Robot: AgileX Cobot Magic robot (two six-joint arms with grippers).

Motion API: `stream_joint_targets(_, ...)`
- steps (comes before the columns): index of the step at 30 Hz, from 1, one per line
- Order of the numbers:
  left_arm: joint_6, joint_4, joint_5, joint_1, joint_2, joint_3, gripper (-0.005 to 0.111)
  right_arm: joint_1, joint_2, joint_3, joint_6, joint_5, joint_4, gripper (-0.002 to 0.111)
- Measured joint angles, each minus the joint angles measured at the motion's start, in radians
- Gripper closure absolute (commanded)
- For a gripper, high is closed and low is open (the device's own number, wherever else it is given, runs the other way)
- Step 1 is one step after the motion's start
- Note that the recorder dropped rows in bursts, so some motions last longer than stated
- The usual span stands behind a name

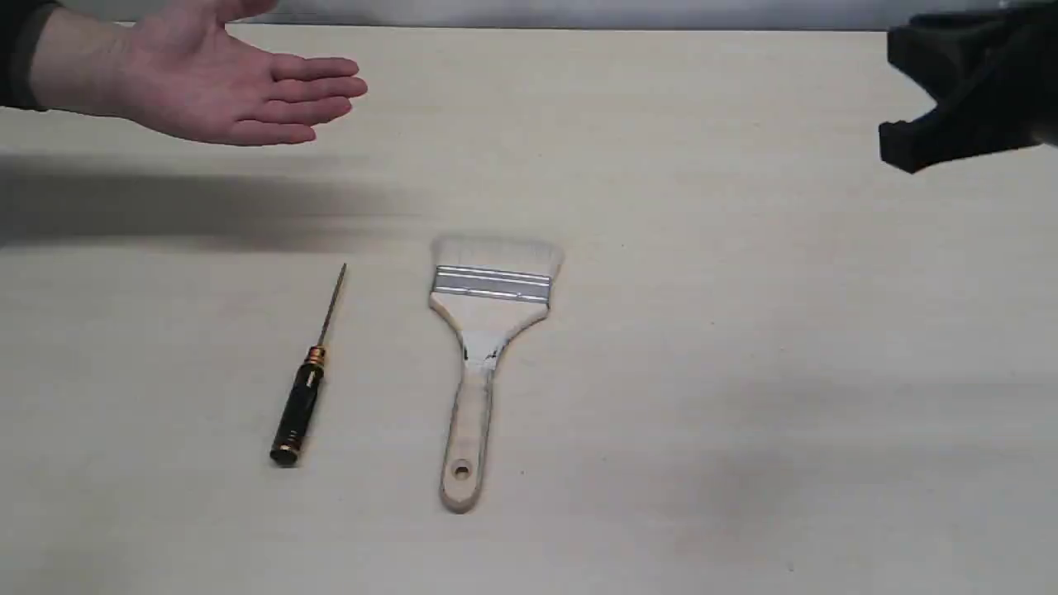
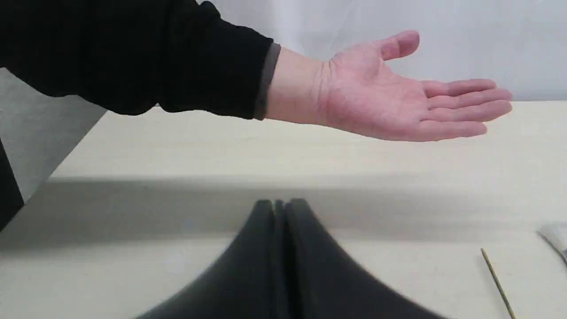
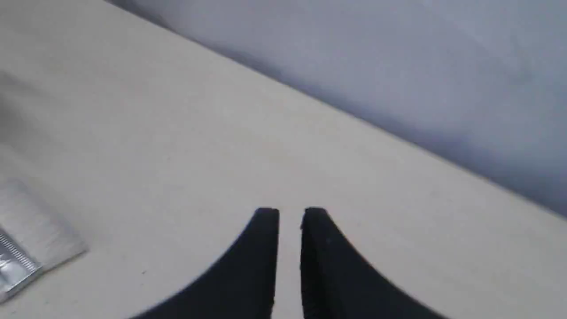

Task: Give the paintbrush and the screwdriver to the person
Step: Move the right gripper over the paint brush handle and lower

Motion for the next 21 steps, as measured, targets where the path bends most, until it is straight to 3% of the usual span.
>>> stream_joint_targets(5, 0.0, 0.0, 0.0, 0.0, 0.0, 0.0, 0.107, 0.026, 0.02, -0.049, -0.263, -0.079, 0.145, 0.095)
stream_joint_targets(9, 0.0, 0.0, 0.0, 0.0, 0.0, 0.0, 0.107, 0.179, 0.024, -0.083, -0.403, -0.064, 0.166, 0.095)
stream_joint_targets(14, 0.0, 0.0, 0.0, 0.0, 0.0, 0.0, 0.107, 0.474, 0.065, -0.211, -0.45, 0.275, 0.373, 0.093)
stream_joint_targets(21, 0.0, 0.0, 0.0, 0.0, 0.0, 0.0, 0.107, 0.687, 0.237, -0.45, -0.452, 0.799, 0.647, 0.056)
